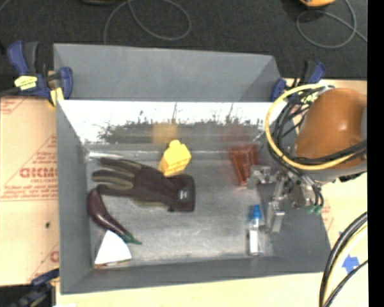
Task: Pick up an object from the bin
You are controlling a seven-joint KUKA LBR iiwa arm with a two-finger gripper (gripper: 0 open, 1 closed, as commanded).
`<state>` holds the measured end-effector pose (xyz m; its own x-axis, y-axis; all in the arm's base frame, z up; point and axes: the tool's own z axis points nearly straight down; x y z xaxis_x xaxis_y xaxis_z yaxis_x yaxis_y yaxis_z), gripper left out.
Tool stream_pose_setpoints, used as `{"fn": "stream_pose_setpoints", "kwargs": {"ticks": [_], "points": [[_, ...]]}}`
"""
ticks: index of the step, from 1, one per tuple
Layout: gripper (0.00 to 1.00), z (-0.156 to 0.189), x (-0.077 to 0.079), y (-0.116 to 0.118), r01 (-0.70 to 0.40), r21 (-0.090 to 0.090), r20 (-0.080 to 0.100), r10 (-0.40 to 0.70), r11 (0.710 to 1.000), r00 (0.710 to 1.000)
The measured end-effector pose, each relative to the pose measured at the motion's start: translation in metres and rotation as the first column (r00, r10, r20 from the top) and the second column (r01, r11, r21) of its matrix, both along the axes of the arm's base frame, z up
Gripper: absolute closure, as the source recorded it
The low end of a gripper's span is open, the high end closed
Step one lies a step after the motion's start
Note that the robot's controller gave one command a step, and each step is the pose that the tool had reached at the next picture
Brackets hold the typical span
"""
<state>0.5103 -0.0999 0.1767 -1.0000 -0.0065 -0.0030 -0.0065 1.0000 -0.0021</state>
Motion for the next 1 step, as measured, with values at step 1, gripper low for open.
{"fn": "stream_pose_setpoints", "kwargs": {"ticks": [1], "points": [[0.0,-0.0105,-0.0034,-0.0056,-0.114,-0.001,0.005,0.114,0.993,0.993]]}}
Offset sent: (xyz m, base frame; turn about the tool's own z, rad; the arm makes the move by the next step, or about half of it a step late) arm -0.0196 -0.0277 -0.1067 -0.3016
